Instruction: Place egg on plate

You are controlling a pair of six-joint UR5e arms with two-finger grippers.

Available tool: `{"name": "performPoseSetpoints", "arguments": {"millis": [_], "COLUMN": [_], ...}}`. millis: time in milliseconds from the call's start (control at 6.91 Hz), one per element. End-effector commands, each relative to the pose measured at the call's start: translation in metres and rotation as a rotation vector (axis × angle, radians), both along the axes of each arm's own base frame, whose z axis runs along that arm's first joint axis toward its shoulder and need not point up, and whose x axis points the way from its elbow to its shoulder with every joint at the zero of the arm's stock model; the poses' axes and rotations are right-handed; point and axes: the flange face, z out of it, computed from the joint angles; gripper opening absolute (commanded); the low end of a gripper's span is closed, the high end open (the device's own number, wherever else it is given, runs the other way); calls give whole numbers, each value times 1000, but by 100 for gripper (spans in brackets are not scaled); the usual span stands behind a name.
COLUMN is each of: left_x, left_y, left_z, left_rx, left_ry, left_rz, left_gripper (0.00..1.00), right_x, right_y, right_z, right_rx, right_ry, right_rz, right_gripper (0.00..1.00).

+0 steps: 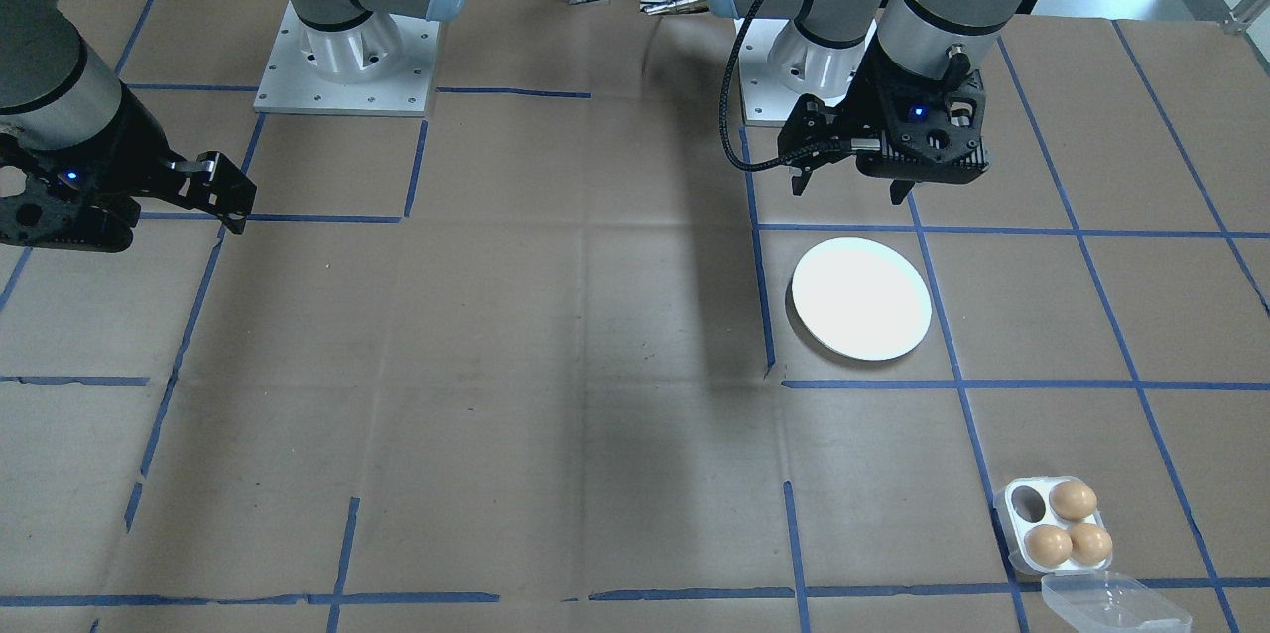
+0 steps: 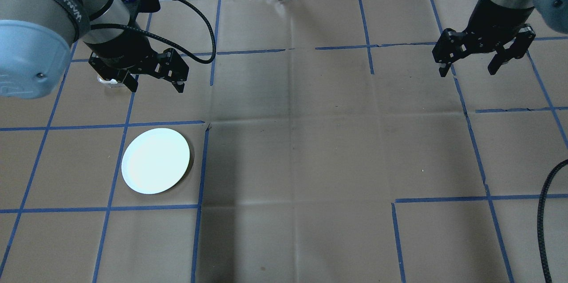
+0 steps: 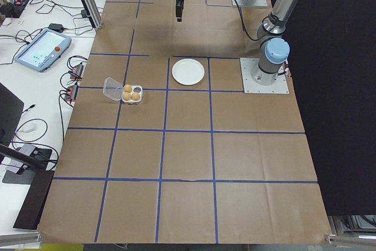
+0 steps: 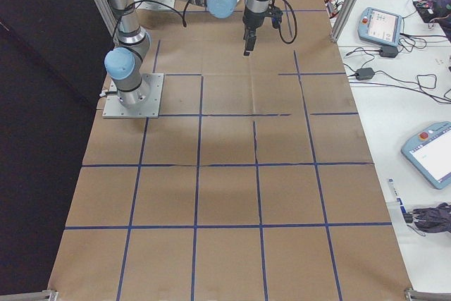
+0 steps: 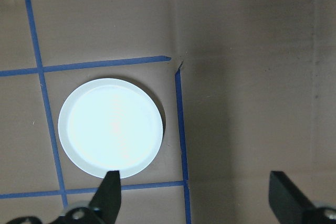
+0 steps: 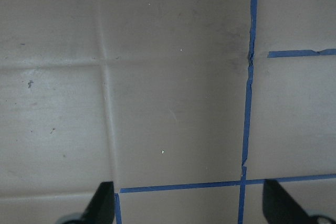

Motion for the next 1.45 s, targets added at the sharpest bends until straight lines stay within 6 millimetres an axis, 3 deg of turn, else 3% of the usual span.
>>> {"name": "performPoseSetpoints", "arguments": {"millis": [0, 868, 1013, 1302], "left_x": [0, 8, 38, 126], "left_y": [1, 6, -7, -22], "left_z": [0, -1, -22, -28], "left_rx": [7, 25, 56, 66], "left_ry": [0, -11, -4, 5], "left_rz": [-1, 14, 71, 153], "left_gripper": [100, 100, 100, 100], "right_x": [0, 0, 0, 0], "right_y": [0, 0, 0, 0], "right_z": [0, 0, 0, 0], "right_rx": [0, 0, 0, 0], "right_ry": [0, 0, 0, 0], "right_rz": [0, 0, 0, 0], "right_gripper": [100, 100, 100, 100]}}
